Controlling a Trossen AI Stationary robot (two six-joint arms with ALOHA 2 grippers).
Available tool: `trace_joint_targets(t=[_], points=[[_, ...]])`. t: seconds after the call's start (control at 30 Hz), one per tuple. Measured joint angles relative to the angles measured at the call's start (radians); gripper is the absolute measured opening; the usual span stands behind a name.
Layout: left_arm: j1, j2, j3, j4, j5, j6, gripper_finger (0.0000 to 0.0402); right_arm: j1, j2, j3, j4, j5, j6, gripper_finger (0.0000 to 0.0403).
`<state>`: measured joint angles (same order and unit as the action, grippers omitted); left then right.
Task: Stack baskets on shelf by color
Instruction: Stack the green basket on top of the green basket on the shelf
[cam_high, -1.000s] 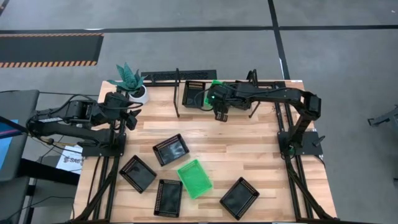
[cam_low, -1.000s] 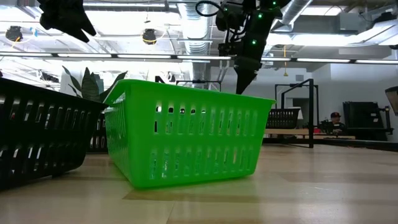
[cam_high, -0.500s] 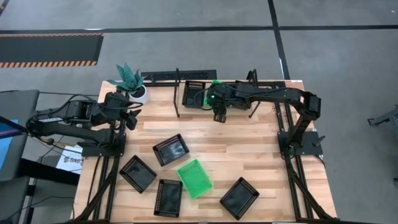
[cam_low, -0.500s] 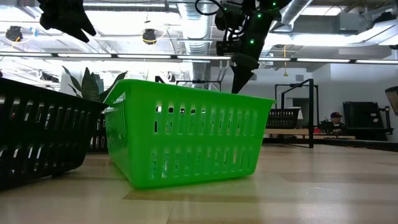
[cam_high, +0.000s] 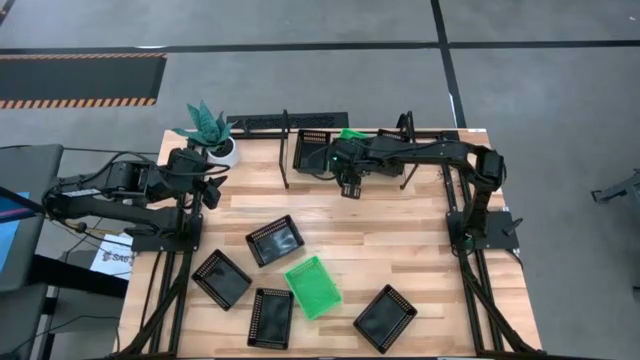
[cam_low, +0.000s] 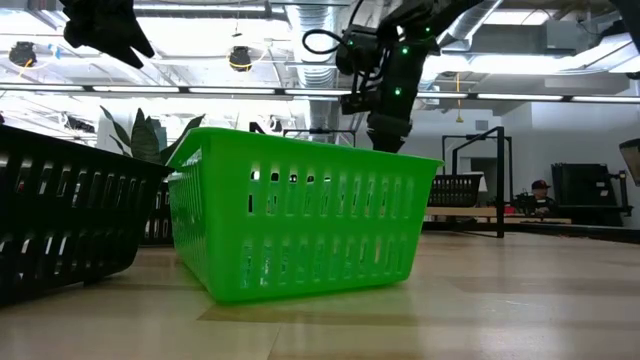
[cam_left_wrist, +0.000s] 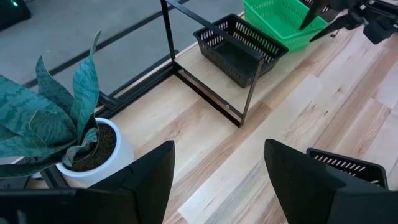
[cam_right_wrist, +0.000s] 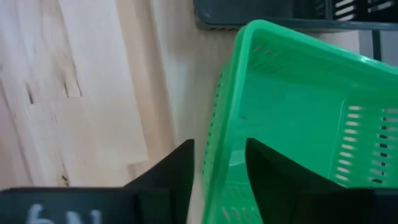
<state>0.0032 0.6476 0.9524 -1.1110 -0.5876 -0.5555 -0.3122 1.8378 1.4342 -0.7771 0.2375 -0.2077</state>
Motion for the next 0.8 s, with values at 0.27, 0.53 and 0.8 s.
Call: trace_joint_targets(t=[0.27, 0.53, 0.8], points=[[0.000, 0.000, 0.000, 0.002, -0.001, -0.004, 0.0236, -0.005, 0.000, 0.000, -0.015, 0.000, -0.032, 0.0055], [0.000, 0.000, 0.000, 0.002, -0.002, -0.004, 0.0236, -0.005, 0.000, 0.000, -0.031, 0.000, -0.063, 0.0022], [0.000, 0.000, 0.000, 0.001, -0.002, -0.004, 0.0236, -0.010, 0.000, 0.000, -0.056, 0.000, -0.088, 0.0054]])
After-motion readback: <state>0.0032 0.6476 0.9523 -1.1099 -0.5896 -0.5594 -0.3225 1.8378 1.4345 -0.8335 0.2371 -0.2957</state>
